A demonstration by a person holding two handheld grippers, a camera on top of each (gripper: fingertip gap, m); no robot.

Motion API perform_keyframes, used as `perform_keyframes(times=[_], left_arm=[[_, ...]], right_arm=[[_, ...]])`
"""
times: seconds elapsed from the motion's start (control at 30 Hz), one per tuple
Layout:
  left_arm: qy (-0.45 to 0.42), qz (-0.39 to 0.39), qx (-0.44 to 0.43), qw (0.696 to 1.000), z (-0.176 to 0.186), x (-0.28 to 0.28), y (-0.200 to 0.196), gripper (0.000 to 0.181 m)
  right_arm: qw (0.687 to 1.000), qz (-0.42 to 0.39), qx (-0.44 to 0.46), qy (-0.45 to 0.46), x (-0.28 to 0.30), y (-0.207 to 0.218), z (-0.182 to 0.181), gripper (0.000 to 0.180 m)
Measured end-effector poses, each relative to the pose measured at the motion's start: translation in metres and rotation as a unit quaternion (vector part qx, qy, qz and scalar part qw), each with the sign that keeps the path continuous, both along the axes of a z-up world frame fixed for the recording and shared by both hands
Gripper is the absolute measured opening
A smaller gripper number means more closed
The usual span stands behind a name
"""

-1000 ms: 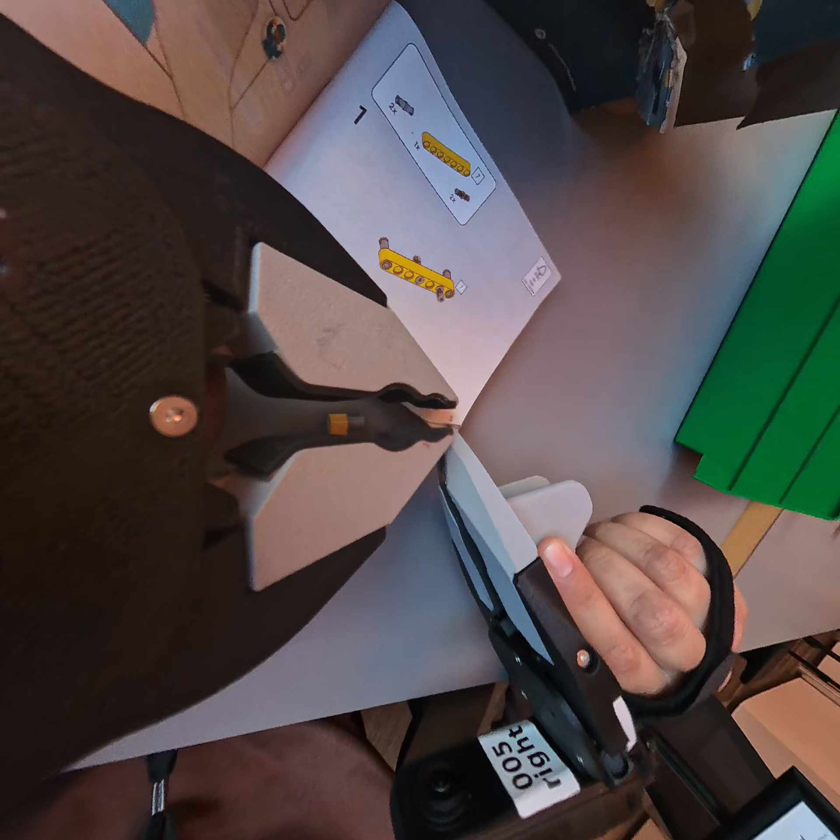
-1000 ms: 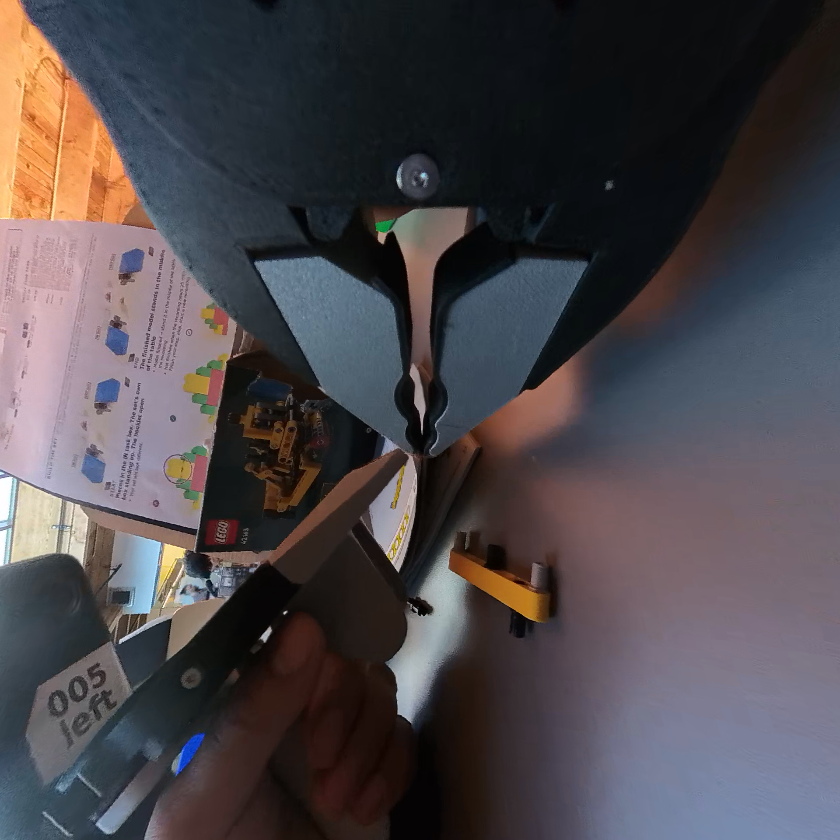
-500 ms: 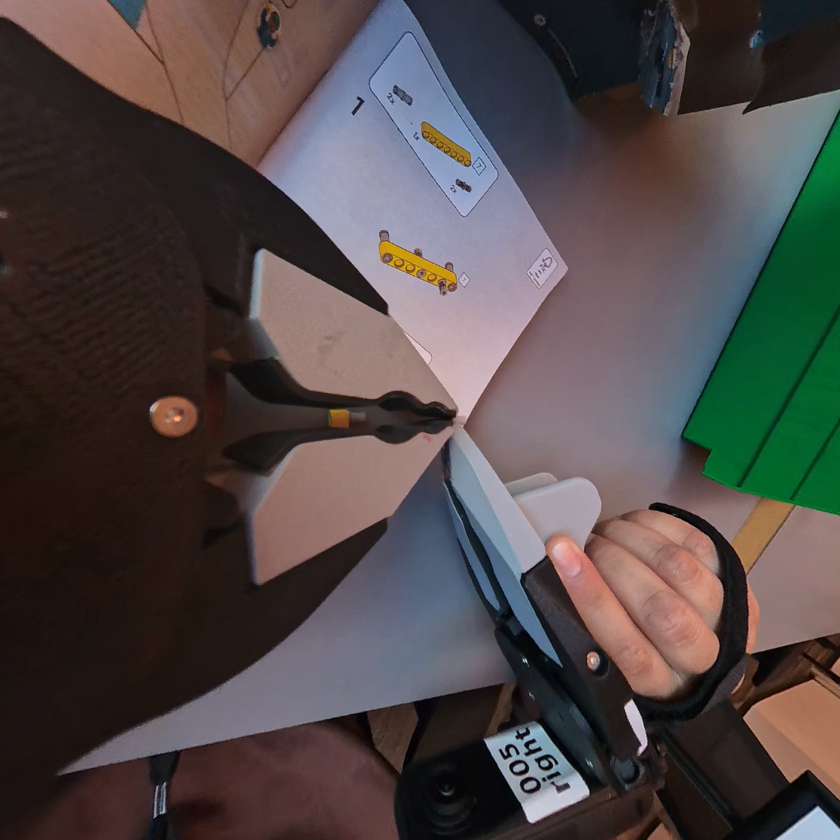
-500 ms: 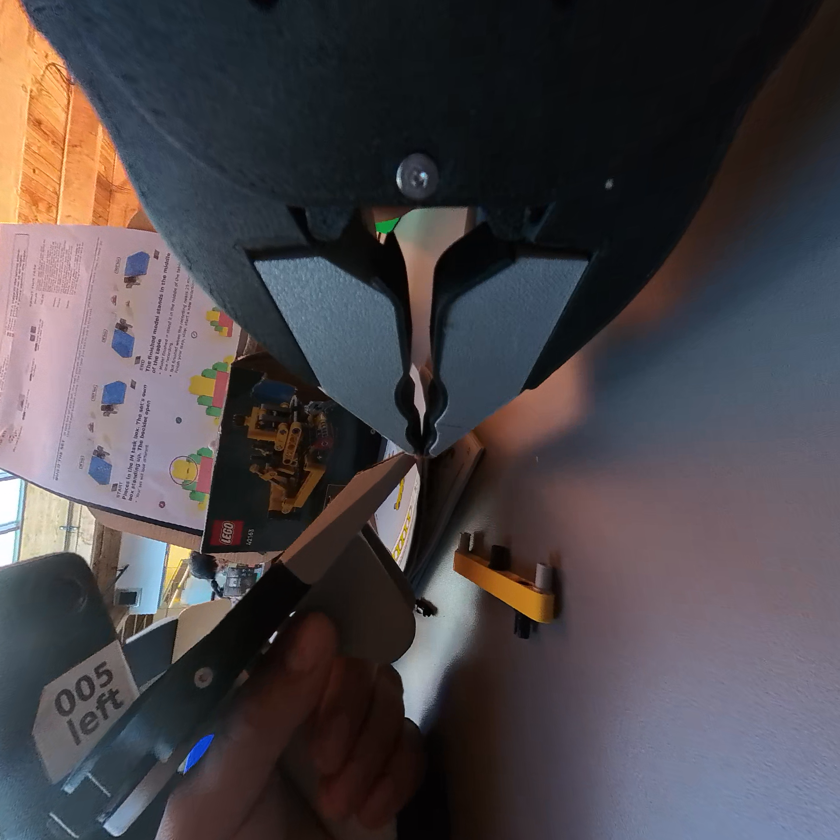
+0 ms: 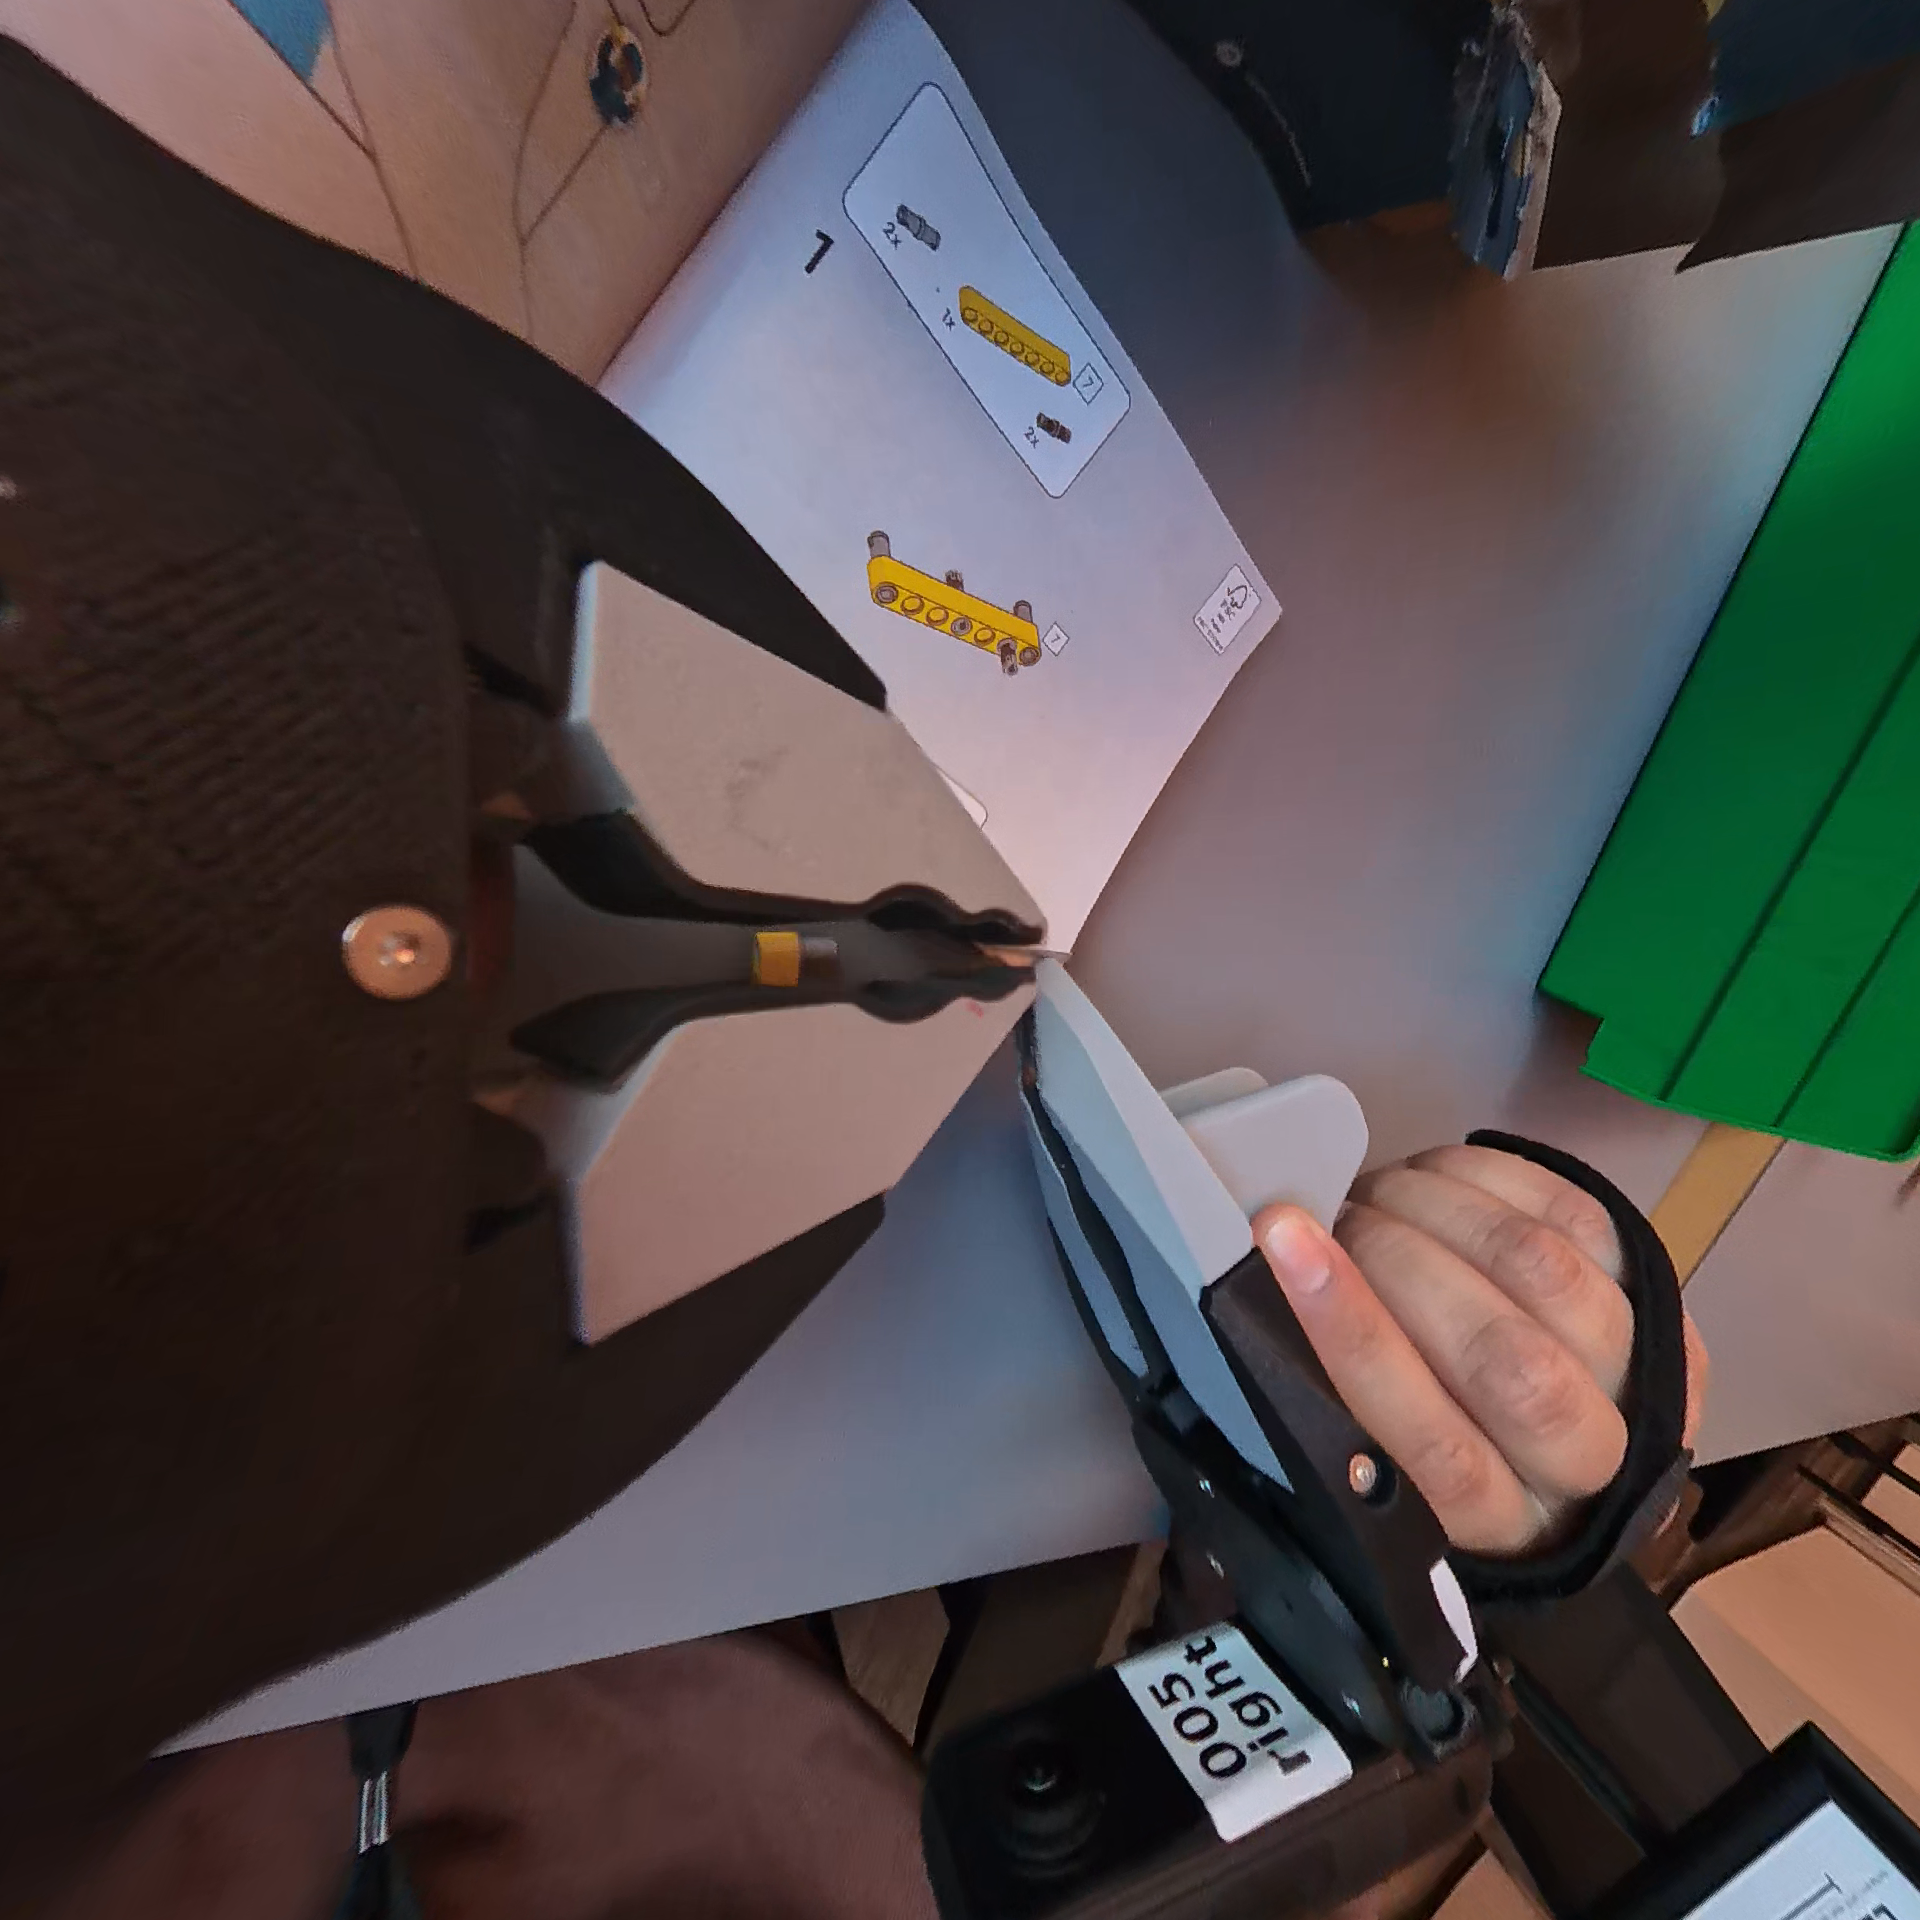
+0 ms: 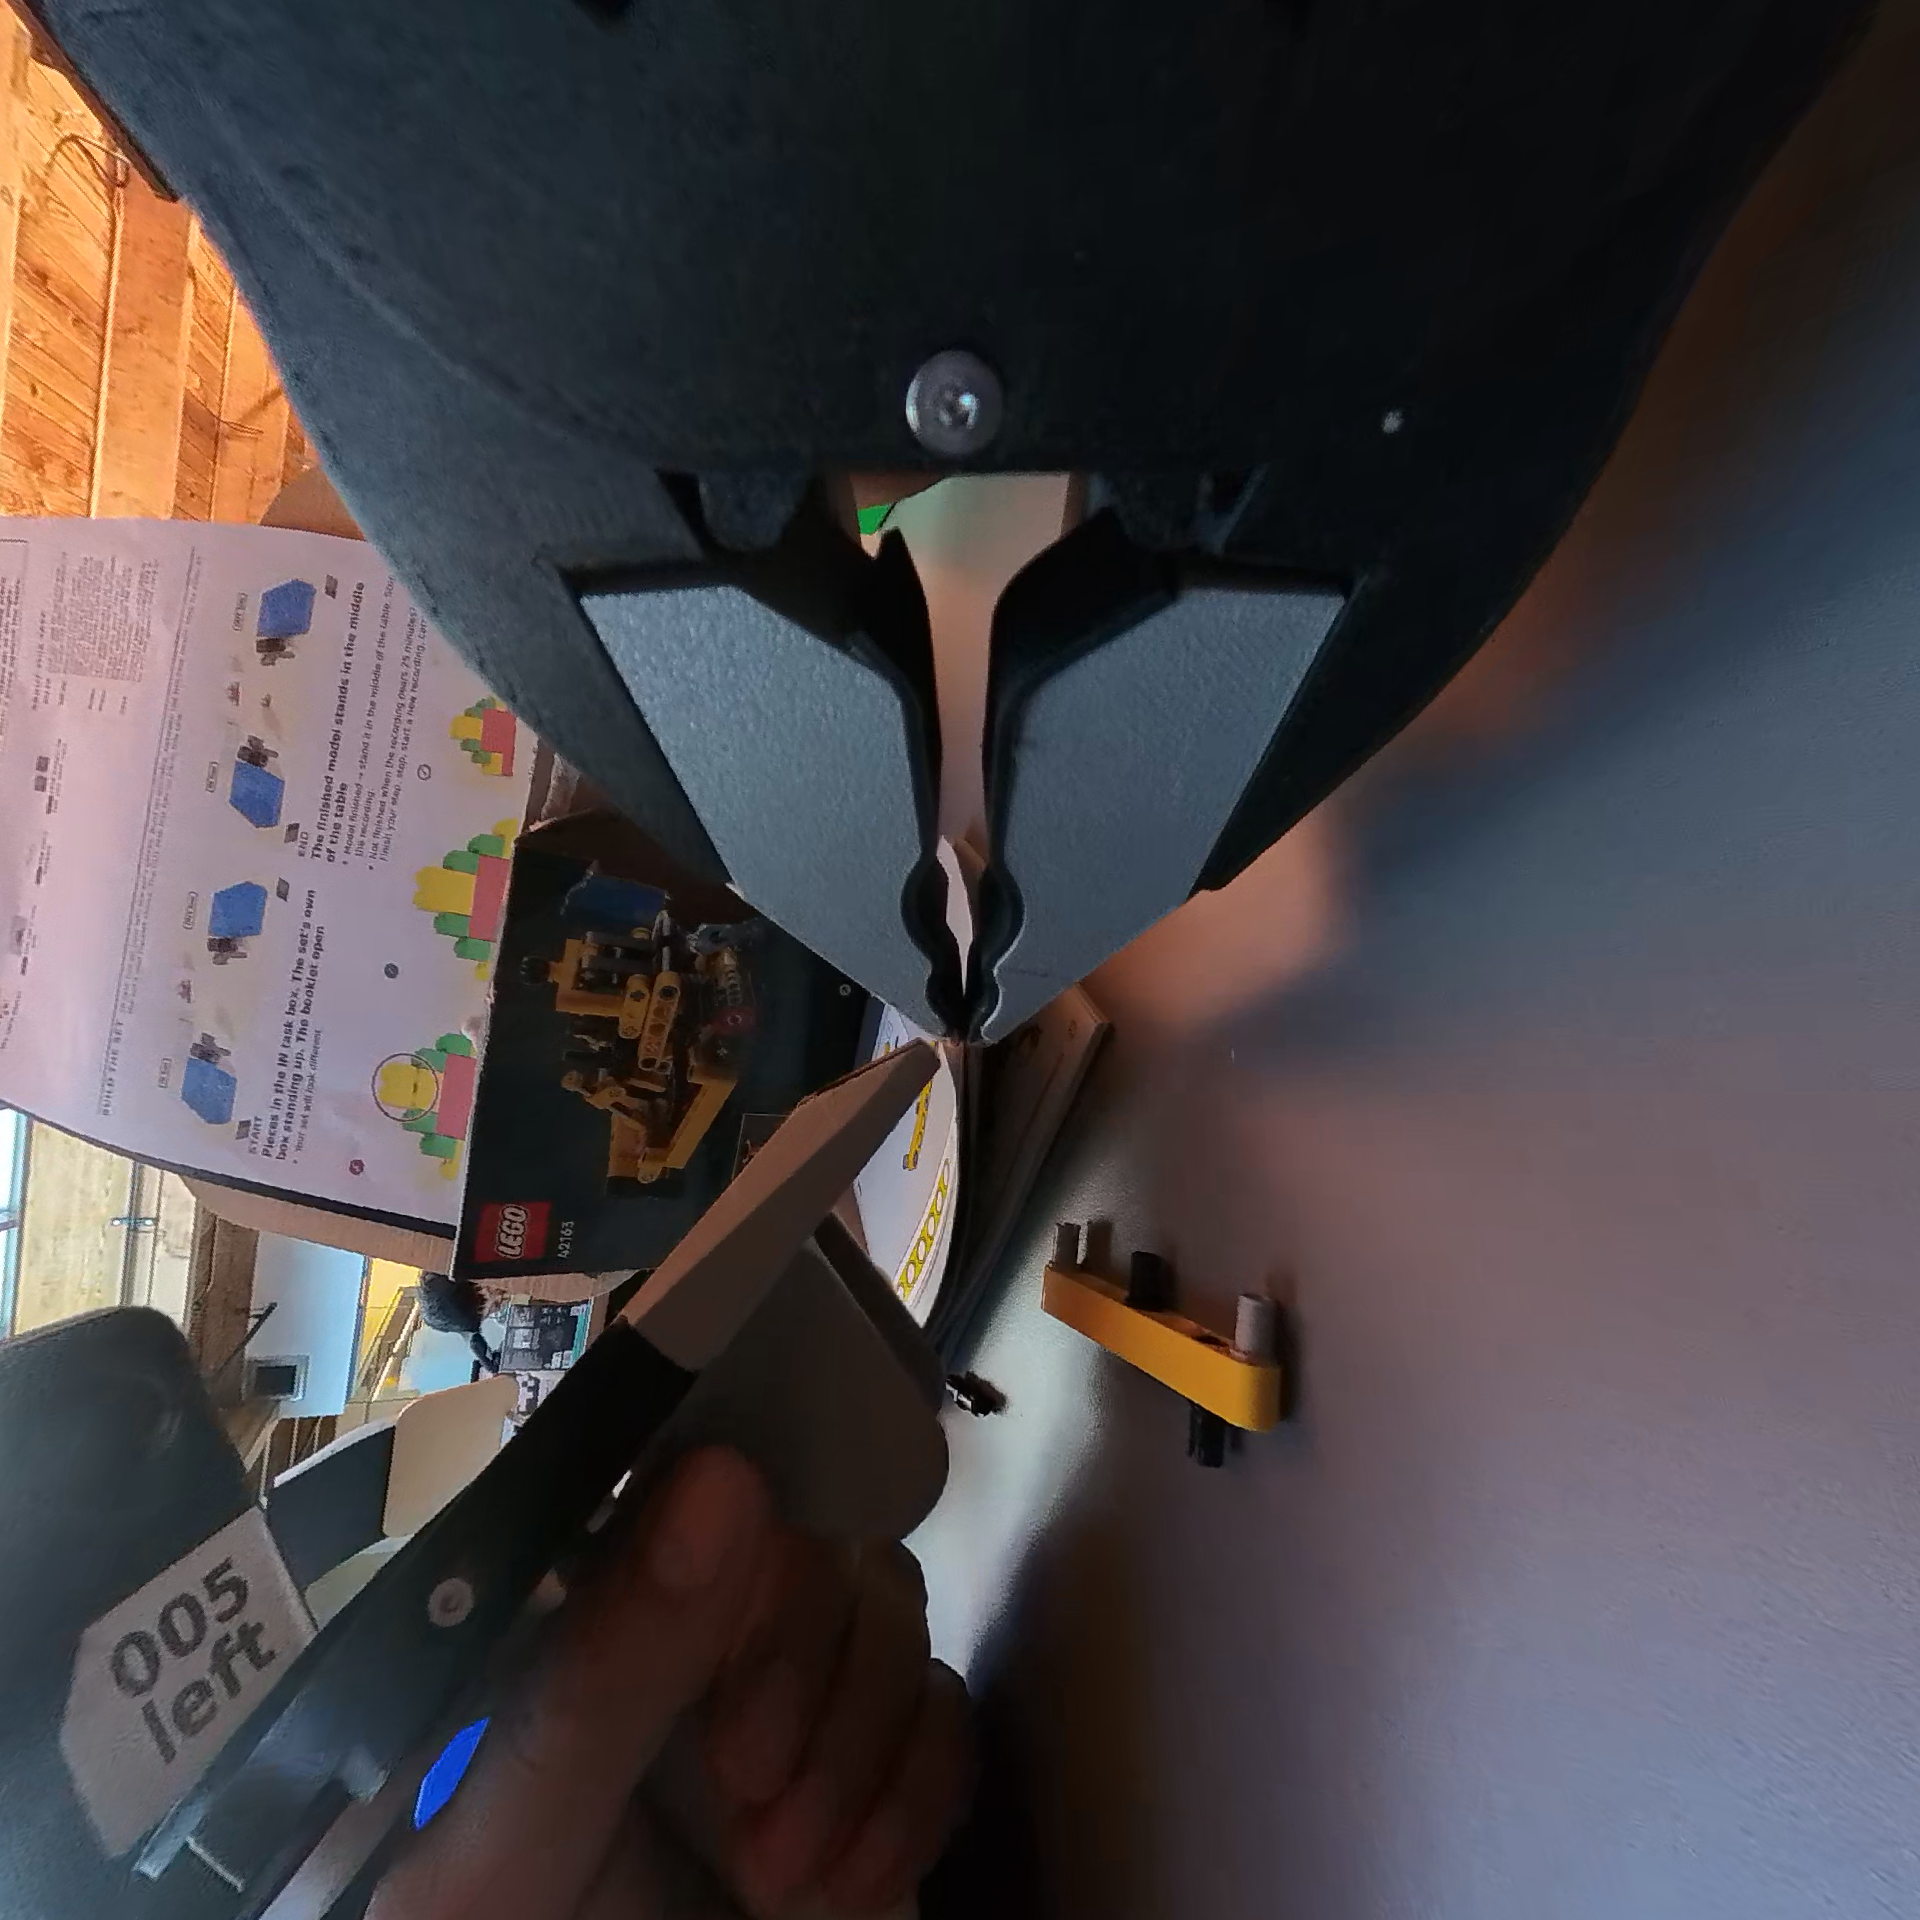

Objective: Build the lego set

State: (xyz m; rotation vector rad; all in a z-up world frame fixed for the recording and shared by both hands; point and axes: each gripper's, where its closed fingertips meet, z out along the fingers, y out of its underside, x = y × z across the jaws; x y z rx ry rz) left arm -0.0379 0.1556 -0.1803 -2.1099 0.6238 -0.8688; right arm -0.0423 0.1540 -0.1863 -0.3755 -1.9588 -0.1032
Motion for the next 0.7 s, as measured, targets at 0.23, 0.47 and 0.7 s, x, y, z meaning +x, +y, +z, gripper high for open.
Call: perform_keyframes(times=[0.23, 0.47, 0.7], left_arm=[[0.007, 0.006, 0.001, 1.000, -0.0015, -0.0023, 0.0019, 0.003], [0.019, 0.000, -0.002, 1.000, -0.0047, -0.0004, 0.0005, 0.003], [0.016, -0.005, -0.002, 1.000, -0.0040, 0.0005, -0.0009, 0.000]], right_arm=[[1.000, 0.000, -0.001, -0.001, 0.0001, -0.0001, -0.0003, 0.000], [1.000, -0.001, 0.004, 0.001, -0.0002, -0.0002, 0.0005, 0.000], [1.000, 0.000, 0.004, 0.000, 0.0000, -0.0012, 0.0005, 0.000]])
